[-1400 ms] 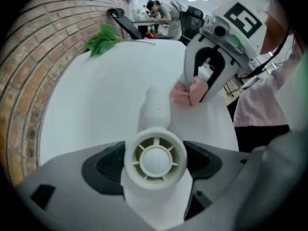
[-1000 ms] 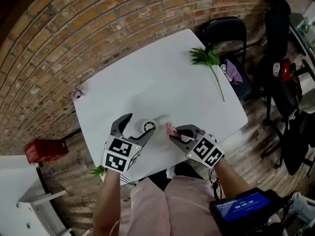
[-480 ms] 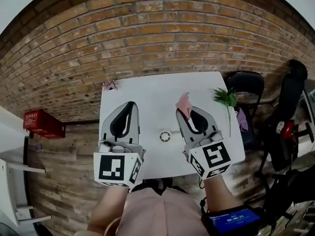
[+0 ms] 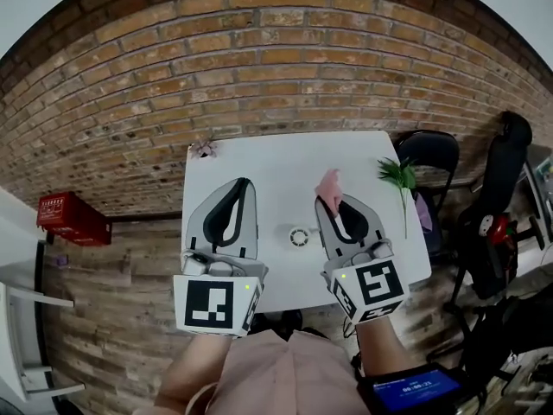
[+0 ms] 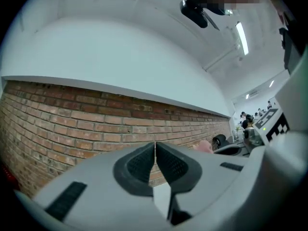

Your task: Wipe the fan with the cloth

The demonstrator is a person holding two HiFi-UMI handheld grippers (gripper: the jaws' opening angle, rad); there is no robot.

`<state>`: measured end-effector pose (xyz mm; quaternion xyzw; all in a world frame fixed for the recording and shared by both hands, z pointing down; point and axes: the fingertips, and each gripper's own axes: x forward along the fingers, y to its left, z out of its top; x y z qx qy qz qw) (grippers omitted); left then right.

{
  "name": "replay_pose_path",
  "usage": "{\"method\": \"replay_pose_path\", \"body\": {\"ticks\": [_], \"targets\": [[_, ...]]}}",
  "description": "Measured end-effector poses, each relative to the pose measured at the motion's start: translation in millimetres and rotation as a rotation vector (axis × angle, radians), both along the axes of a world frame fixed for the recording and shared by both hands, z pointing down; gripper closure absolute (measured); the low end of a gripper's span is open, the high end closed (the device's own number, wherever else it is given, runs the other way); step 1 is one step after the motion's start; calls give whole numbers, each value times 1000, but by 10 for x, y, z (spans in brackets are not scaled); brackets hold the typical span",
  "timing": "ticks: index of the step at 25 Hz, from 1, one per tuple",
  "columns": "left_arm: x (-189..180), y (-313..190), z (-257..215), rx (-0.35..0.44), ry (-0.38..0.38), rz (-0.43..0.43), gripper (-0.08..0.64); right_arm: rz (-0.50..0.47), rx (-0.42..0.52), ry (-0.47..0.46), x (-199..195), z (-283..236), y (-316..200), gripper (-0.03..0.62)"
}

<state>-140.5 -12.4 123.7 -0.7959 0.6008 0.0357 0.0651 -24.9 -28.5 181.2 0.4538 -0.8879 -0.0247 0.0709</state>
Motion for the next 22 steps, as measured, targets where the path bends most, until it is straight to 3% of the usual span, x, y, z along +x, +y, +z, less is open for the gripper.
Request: {"method": "replay_pose_path", "body": {"ticks": [22], "targets": [[-47,-16,-102,30,3,73,541,24,37,19,-257,-104,-56,537]]}}
